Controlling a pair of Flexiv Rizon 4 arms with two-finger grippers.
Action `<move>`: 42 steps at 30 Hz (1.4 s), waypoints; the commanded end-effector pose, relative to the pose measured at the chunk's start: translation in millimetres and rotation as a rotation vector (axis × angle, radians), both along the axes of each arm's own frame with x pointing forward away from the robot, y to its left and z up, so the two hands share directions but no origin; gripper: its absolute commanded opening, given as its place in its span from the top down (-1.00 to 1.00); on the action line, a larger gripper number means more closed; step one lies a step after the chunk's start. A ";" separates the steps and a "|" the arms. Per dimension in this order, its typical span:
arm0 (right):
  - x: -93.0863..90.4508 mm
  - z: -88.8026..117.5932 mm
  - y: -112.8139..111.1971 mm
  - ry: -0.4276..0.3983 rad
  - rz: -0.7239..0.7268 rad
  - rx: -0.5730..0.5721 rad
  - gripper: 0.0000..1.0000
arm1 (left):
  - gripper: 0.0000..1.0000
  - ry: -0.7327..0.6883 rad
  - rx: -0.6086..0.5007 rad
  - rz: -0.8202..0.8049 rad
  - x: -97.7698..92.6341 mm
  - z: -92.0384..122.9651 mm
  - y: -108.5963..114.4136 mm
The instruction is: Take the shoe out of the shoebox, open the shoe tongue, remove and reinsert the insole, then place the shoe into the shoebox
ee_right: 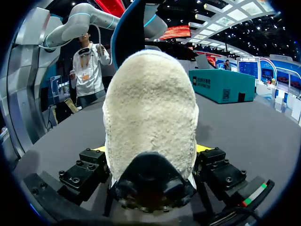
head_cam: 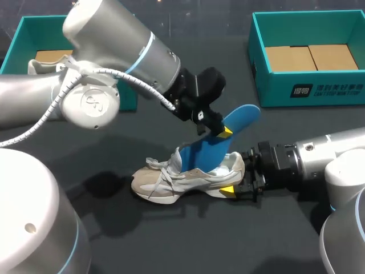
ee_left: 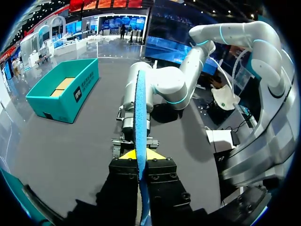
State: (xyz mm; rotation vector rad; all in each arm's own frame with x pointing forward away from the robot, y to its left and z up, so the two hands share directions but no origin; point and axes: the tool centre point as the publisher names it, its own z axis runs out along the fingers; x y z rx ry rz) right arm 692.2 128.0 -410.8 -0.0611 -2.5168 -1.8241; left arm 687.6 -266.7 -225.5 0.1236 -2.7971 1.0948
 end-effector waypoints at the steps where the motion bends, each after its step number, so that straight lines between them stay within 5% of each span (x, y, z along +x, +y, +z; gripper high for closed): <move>1: -1.2 0.6 0.4 -0.001 -0.001 -0.003 1.00 | 1.00 -0.016 -0.038 0.011 -4.5 6.0 0.4; 12: -1.2 0.6 0.4 -0.001 -0.001 -0.003 1.00 | 1.00 -0.035 -0.332 0.111 -54.5 97.2 27.2; 32: -1.2 0.6 0.4 -0.001 -0.001 -0.003 1.00 | 1.00 0.021 -0.355 0.141 -57.3 99.9 30.7; 42: -1.2 0.6 0.4 -0.001 -0.001 -0.003 1.00 | 1.00 0.197 -0.576 0.220 -91.9 152.5 56.5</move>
